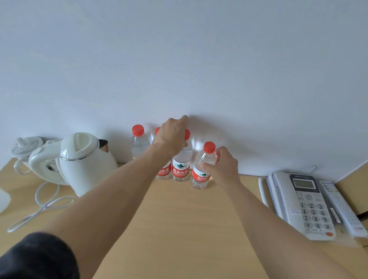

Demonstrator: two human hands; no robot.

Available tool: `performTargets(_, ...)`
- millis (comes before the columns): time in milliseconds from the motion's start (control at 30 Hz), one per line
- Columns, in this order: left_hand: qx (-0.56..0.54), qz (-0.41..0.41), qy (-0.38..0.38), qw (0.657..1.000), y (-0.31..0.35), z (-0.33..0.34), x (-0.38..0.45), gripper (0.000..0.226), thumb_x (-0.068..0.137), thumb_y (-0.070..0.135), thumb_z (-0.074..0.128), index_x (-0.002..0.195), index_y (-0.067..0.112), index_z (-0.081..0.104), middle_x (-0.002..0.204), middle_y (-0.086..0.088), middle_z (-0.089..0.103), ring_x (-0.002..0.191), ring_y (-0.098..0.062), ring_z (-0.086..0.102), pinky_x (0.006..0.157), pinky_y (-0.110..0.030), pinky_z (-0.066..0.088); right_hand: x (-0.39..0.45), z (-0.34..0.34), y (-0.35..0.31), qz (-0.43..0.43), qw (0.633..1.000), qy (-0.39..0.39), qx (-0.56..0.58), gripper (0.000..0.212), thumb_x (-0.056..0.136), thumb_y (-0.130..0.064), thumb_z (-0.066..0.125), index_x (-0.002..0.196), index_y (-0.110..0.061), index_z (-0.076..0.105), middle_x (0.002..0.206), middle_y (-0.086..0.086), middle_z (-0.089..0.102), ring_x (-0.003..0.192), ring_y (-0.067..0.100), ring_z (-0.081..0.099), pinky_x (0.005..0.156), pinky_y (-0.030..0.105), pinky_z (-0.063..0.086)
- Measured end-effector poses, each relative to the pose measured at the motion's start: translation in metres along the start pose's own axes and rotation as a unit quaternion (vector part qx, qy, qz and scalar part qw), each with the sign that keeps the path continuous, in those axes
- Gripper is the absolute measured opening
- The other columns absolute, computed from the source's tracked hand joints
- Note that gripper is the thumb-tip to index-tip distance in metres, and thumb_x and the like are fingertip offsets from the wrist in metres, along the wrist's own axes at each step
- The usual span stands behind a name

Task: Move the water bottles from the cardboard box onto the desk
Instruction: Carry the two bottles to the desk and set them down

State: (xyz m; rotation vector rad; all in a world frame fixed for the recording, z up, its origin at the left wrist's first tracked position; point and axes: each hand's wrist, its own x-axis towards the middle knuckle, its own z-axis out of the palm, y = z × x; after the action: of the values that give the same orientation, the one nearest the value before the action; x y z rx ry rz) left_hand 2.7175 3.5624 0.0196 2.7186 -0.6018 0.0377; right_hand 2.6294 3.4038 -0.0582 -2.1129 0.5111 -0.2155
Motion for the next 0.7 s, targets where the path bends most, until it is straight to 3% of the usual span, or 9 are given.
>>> performTargets(300,-0.021,0.000,0.011,1.000,-0.008,0.007,0.001,0.040,0.083,0.006,0.078,0.104,0.013,0.045,0.094,-0.014,0.063,0.078,-0.033,0.059,0.067,-0.041,0.054,0.017,0.016,-0.004,-0.024,0.999,0.042,0.016,0.039,0.075,-0.017,0.083,0.103,-0.009,0.057,0.082,-0.007,0.054,0.078,0.019,0.053,0.067,0.030,0.040)
performTargets(467,-0.019,-0.001,0.010,1.000,-0.008,0.006,0.003,0.040,0.083,0.005,0.078,0.103,0.012,0.045,0.092,-0.013,0.062,0.078,-0.033,0.058,0.065,-0.041,0.052,0.015,0.017,-0.002,-0.040,0.998,0.050,0.010,0.037,0.076,-0.016,0.083,0.099,-0.014,0.054,0.078,-0.014,0.051,0.072,0.009,0.050,0.059,0.012,0.035)
performTargets(700,-0.009,0.001,0.017,1.000,-0.010,0.009,0.002,0.038,0.083,0.005,0.077,0.104,0.013,0.046,0.090,-0.012,0.061,0.076,-0.031,0.057,0.062,-0.038,0.049,0.014,0.011,-0.005,-0.007,1.000,0.019,0.009,0.047,0.074,-0.030,0.085,0.108,-0.015,0.057,0.087,-0.009,0.056,0.084,0.018,0.057,0.067,0.030,0.043)
